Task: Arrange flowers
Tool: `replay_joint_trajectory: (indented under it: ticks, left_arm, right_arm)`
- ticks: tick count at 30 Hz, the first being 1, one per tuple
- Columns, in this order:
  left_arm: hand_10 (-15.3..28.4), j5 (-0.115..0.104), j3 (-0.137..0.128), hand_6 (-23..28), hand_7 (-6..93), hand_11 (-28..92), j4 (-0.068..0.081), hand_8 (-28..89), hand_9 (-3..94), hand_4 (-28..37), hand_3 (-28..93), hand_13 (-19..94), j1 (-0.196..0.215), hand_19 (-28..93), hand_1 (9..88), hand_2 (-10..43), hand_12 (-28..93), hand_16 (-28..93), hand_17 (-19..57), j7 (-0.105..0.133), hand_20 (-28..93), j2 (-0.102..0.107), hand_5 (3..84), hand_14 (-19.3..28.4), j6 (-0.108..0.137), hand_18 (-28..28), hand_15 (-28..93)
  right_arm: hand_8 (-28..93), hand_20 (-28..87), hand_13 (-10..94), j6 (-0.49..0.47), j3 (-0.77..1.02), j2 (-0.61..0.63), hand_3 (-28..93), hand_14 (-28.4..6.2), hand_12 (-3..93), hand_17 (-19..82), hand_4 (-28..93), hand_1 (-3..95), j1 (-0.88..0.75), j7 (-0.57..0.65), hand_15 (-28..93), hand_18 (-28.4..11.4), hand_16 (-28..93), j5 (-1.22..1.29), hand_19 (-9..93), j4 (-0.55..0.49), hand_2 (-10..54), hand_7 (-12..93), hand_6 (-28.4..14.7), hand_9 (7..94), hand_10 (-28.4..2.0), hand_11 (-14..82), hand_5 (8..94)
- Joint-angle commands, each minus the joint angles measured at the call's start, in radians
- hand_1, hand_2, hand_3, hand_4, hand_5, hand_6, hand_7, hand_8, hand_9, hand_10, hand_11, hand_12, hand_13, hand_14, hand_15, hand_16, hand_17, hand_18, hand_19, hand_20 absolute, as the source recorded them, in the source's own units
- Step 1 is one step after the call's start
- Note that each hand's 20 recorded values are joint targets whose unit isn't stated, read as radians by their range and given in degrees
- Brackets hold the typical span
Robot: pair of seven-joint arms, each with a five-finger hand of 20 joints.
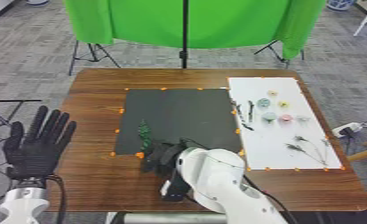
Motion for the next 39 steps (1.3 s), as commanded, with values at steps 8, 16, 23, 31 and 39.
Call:
replay_joint_trajectory:
  ticks: [8,16,23,31,39]
  left_arm:
    - [15.2,-0.03,0.01,8.2,5.4,11,0.004,-8,37.6,-28.3,73,26,0.011,26,27.3,11.4,8,-6,-5.5,0.01,9,-0.011,41.0,13.2,-0.012,11.1,19]
    - [15.1,-0.028,0.02,8.3,5.5,11,0.01,-8,37.7,-28.3,73,26,-0.006,26,27.4,11.4,9,-6,-5.5,-0.002,9,-0.004,41.2,13.1,-0.007,11.2,19]
    - [15.1,-0.029,0.038,8.4,5.5,11,0.023,-8,37.7,-28.3,73,26,-0.042,26,27.3,11.4,9,-6,-5.5,-0.033,9,0.011,41.3,13.2,0.0,11.2,19]
    - [15.0,-0.042,0.022,8.4,5.4,11,0.025,-8,37.7,-28.3,73,26,-0.028,26,27.4,11.4,9,-6,-5.4,-0.035,9,-0.004,41.2,13.2,-0.006,11.2,19]
    - [15.1,-0.039,0.007,8.3,5.4,11,0.013,-8,37.7,-28.3,74,26,0.005,26,27.3,11.3,9,-6,-5.4,-0.009,9,-0.03,41.2,13.3,-0.019,11.2,19]
  right_arm:
    - [-13,27,60,0.206,0.042,0.056,83,-18.1,20.4,33,-25,37.9,-0.037,-0.025,75,-25.1,22,-0.035,93,-0.009,0.7,28,-8.4,61.5,-21.5,38.6,61.3]
    - [-14,27,60,0.145,0.035,0.021,83,-17.9,20.0,33,-24,37.7,-0.02,0.001,74,-25.0,22,-0.053,93,0.03,-1.1,22,-9.5,60.6,-21.7,38.2,58.6]
    - [-14,27,59,0.1,-0.005,-0.014,83,-18.1,19.4,33,-25,38.2,-0.005,-0.032,74,-25.1,21,-0.078,93,0.045,-1.4,19,-8.7,60.5,-21.6,36.5,58.2]
    - [-13,26,60,0.169,-0.014,0.007,83,-18.4,19.0,33,-24,37.9,0.0,-0.011,74,-25.2,21,-0.097,93,0.027,-1.8,16,-8.1,61.2,-21.4,35.0,56.5]
    - [-13,27,63,0.456,0.072,0.129,83,-17.3,19.1,34,-24,39.3,-0.072,-0.175,72,-25.1,21,-0.054,93,-0.107,-2.3,19,-6.5,68.7,-19.6,33.5,63.4]
